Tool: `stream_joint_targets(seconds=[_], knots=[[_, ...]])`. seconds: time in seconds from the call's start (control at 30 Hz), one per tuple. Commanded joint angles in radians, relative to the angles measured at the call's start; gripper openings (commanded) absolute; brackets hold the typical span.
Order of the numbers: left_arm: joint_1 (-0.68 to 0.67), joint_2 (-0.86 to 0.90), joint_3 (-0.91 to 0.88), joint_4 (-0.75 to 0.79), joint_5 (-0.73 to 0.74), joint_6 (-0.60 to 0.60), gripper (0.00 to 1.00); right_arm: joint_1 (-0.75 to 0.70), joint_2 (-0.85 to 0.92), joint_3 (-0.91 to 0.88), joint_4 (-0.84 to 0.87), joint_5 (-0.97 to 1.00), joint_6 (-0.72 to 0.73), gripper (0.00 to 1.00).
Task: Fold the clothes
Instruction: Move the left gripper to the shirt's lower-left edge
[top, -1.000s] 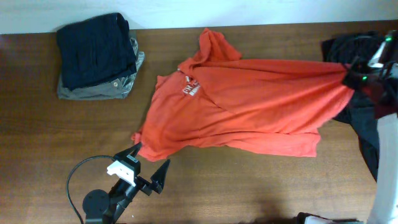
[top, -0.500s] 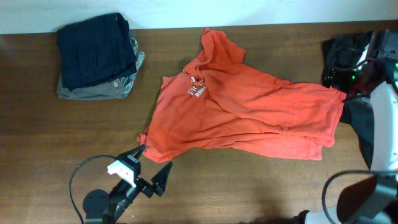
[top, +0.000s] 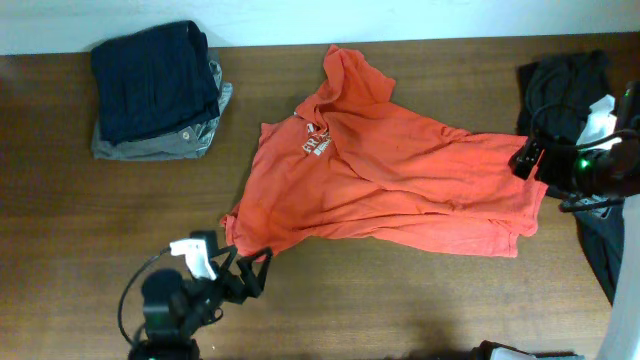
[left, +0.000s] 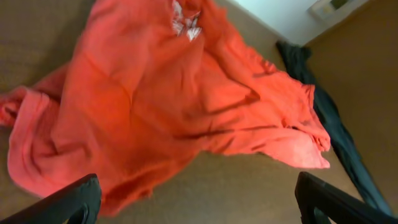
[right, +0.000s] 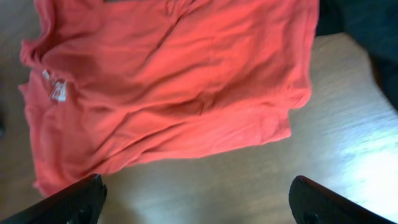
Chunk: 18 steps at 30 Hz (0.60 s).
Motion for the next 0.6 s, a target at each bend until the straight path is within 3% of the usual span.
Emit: stream_joint_targets(seconds=[0.0, 0.1, 0.2, 0.33, 0.57], knots=[[0.005, 0.121, 0.207, -0.086, -0.037, 0.041, 0.99, -0.001, 0.01, 0.003, -0.038, -0.039, -0.013, 0.99], [0.005, 0.255, 0.379, -0.251, -0.081, 0.094, 0.99, -0.001, 0.01, -0.021, -0.095, -0.008, -0.011, 0.99], [0.004, 0.362, 0.462, -0.307, -0.025, 0.094, 0.99, -0.001, 0.009, -0.055, -0.117, 0.052, 0.048, 0.99], [0.004, 0.464, 0.465, -0.324, 0.002, 0.089, 0.99, -0.001, 0.009, -0.101, -0.108, 0.107, 0.13, 0.99], [0.003, 0.649, 0.466, -0.388, -0.15, -0.02, 0.98, -0.001, 0.01, -0.23, -0.01, 0.119, 0.192, 0.99]])
